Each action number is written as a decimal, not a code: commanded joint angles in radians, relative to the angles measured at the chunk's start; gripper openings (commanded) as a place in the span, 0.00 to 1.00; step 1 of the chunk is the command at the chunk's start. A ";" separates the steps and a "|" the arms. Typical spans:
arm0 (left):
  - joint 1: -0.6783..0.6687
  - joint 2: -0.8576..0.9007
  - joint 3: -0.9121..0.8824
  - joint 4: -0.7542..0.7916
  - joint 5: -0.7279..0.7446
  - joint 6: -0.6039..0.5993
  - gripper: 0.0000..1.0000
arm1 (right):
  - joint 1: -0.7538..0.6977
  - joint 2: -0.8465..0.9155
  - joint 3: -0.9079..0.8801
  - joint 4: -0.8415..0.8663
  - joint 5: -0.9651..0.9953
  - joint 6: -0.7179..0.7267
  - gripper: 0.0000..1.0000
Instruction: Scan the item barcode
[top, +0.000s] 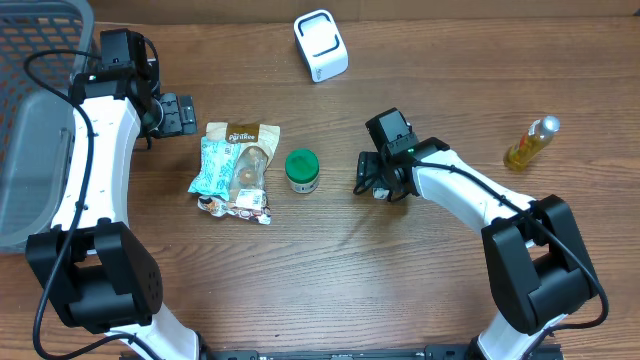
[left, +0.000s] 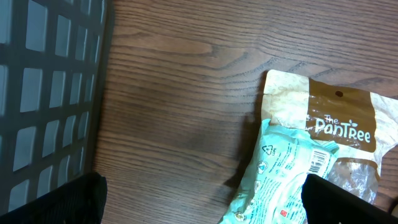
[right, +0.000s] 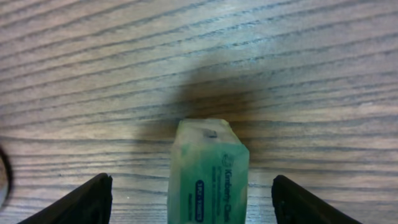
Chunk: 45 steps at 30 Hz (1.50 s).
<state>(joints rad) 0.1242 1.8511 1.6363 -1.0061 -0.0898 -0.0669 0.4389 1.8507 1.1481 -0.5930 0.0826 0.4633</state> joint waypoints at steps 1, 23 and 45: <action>-0.007 -0.019 0.018 0.000 0.005 0.019 0.99 | -0.003 0.000 0.093 0.002 0.027 -0.051 0.81; -0.007 -0.019 0.018 0.000 0.005 0.019 1.00 | -0.152 0.002 0.189 -0.241 0.154 0.034 0.12; -0.007 -0.019 0.018 0.000 0.005 0.019 1.00 | -0.120 0.003 0.079 -0.228 -0.191 0.030 0.06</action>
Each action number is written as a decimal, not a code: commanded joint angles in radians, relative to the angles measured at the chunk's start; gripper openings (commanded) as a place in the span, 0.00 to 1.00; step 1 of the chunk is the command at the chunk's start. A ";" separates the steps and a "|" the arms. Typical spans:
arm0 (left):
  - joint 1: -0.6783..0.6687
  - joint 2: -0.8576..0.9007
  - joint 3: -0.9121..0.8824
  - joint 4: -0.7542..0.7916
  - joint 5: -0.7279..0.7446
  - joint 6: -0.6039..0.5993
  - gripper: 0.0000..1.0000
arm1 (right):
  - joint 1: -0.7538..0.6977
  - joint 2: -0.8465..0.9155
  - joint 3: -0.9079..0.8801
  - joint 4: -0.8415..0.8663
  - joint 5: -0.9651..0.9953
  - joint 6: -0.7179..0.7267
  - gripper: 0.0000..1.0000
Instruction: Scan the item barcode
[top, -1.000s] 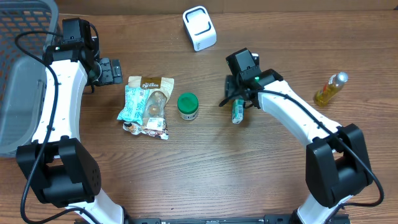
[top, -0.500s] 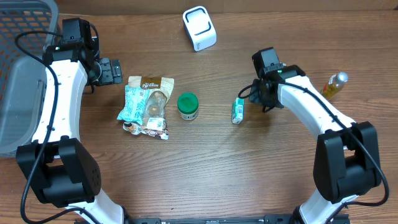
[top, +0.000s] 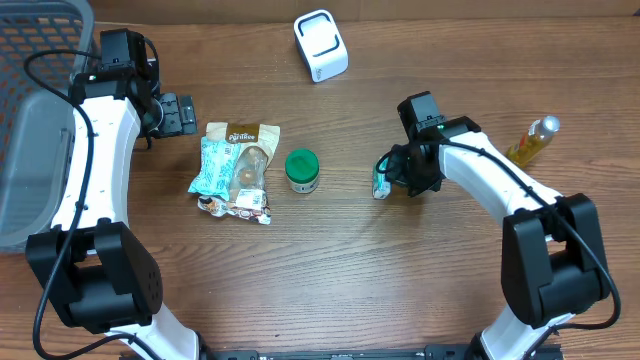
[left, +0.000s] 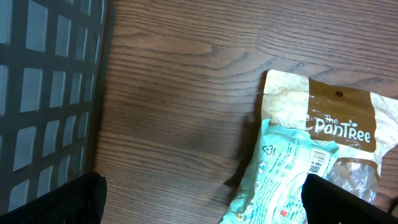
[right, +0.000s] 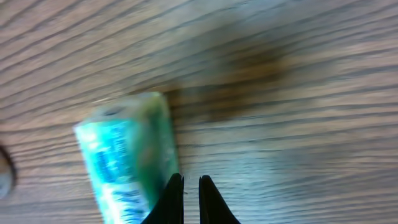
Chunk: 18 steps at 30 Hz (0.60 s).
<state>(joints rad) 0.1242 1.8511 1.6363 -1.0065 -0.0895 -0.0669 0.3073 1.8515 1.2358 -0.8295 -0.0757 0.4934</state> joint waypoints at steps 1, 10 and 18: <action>-0.007 -0.019 0.018 0.001 0.005 0.019 1.00 | 0.014 0.002 -0.008 0.010 -0.032 0.000 0.06; -0.007 -0.019 0.018 0.001 0.005 0.019 1.00 | 0.039 0.002 -0.008 0.014 -0.042 0.000 0.07; -0.007 -0.019 0.018 0.001 0.005 0.019 1.00 | 0.041 0.002 -0.008 0.024 -0.042 0.000 0.07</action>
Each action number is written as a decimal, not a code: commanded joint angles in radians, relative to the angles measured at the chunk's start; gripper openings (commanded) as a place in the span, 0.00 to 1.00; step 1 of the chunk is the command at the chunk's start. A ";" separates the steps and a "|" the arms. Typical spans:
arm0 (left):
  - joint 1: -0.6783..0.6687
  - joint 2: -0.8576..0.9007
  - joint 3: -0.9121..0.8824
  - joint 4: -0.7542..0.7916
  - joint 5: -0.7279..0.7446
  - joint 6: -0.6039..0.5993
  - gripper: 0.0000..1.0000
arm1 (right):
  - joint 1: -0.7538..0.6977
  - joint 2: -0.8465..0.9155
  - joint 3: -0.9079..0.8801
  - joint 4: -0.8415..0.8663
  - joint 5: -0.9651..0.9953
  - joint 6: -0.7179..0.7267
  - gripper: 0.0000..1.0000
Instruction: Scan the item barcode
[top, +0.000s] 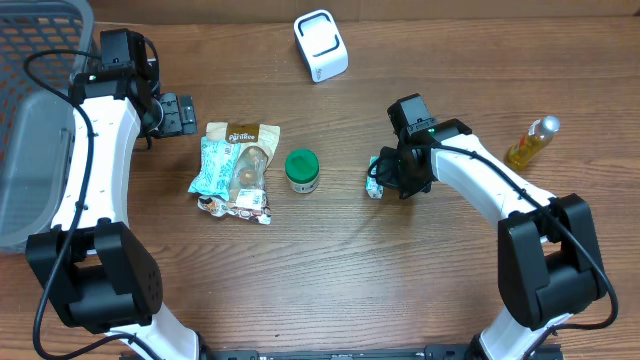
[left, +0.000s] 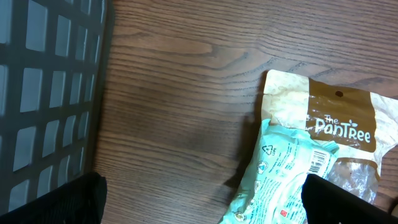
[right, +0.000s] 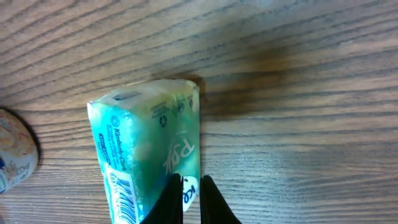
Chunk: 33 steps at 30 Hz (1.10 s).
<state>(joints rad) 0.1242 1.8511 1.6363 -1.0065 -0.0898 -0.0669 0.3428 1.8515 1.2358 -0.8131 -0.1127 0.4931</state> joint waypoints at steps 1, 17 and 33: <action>-0.007 -0.019 0.018 0.001 0.005 0.019 1.00 | 0.005 0.002 -0.008 0.007 -0.005 0.000 0.07; -0.007 -0.019 0.018 0.001 0.005 0.019 0.99 | 0.005 0.002 -0.008 0.026 -0.066 -0.034 0.29; -0.007 -0.019 0.018 0.001 0.005 0.019 1.00 | 0.005 0.014 -0.056 0.161 -0.155 -0.051 0.36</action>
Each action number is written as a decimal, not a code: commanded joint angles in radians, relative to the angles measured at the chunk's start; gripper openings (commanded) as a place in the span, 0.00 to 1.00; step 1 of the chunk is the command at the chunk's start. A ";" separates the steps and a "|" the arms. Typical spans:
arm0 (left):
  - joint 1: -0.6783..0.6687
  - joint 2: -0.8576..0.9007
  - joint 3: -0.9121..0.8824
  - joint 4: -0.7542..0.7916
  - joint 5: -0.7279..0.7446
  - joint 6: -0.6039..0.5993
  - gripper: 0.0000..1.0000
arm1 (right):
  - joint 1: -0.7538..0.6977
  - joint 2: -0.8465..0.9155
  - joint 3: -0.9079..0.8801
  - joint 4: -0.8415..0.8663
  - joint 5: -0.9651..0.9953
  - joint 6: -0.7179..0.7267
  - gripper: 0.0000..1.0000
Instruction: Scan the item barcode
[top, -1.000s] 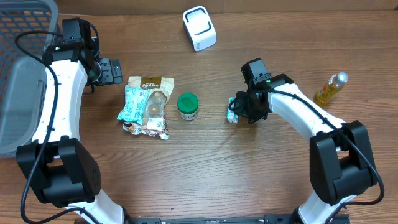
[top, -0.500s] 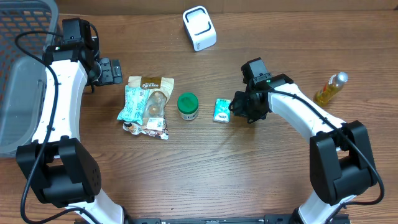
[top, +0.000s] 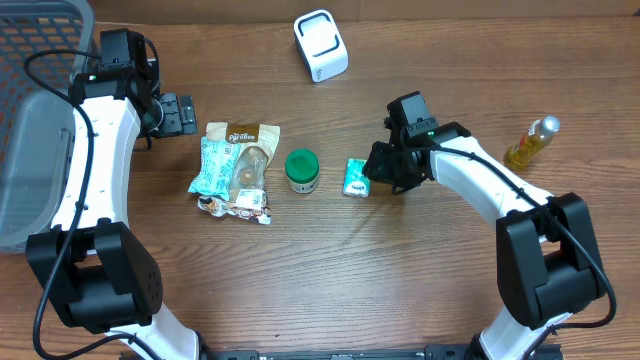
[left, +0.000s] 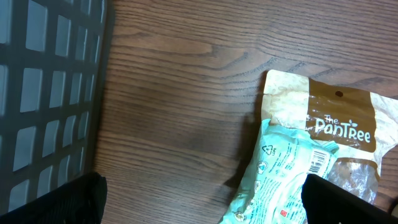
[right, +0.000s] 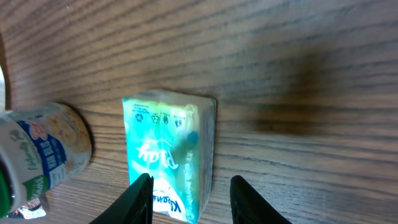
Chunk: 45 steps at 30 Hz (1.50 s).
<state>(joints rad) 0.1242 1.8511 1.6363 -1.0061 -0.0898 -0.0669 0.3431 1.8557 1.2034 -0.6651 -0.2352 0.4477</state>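
A green tissue pack (top: 355, 177) lies flat on the table just right of a green-lidded jar (top: 302, 170). In the right wrist view the tissue pack (right: 168, 152) shows its printed face. My right gripper (top: 378, 166) hangs low at the pack's right edge, open; one fingertip (right: 140, 200) is over the pack and the other is on the bare wood beside it. The white scanner (top: 320, 45) stands at the back centre. My left gripper (top: 180, 113) is open at the far left, above bare wood beside the snack bags (left: 311, 155).
A brown snack pouch and a mint packet (top: 232, 165) lie left of the jar. A dark basket (top: 40, 110) fills the left edge. A small oil bottle (top: 530, 142) lies at the right.
The tissue pack stood on its edge with my shut right gripper against it; now it lies flat, a little further left beside the jar, and the right gripper is open. The left arm is unchanged.
My right gripper was first open with the tissue pack between its fingers. Then it was shut beside the pack, further right. After that, still shut, it touched the pack on its edge. Now the pack is flat near the jar and the gripper is open.
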 joint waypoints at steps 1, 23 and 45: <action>-0.007 -0.019 0.018 0.000 0.005 0.019 1.00 | 0.005 0.010 -0.027 0.015 -0.031 -0.006 0.36; -0.007 -0.019 0.018 0.000 0.005 0.019 0.99 | 0.005 0.022 -0.118 0.204 -0.036 0.050 0.36; -0.007 -0.019 0.018 0.000 0.005 0.019 0.99 | 0.005 0.066 -0.138 0.257 -0.058 0.050 0.17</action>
<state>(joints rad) 0.1242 1.8511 1.6363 -1.0061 -0.0898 -0.0669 0.3428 1.8923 1.0775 -0.4126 -0.2813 0.4973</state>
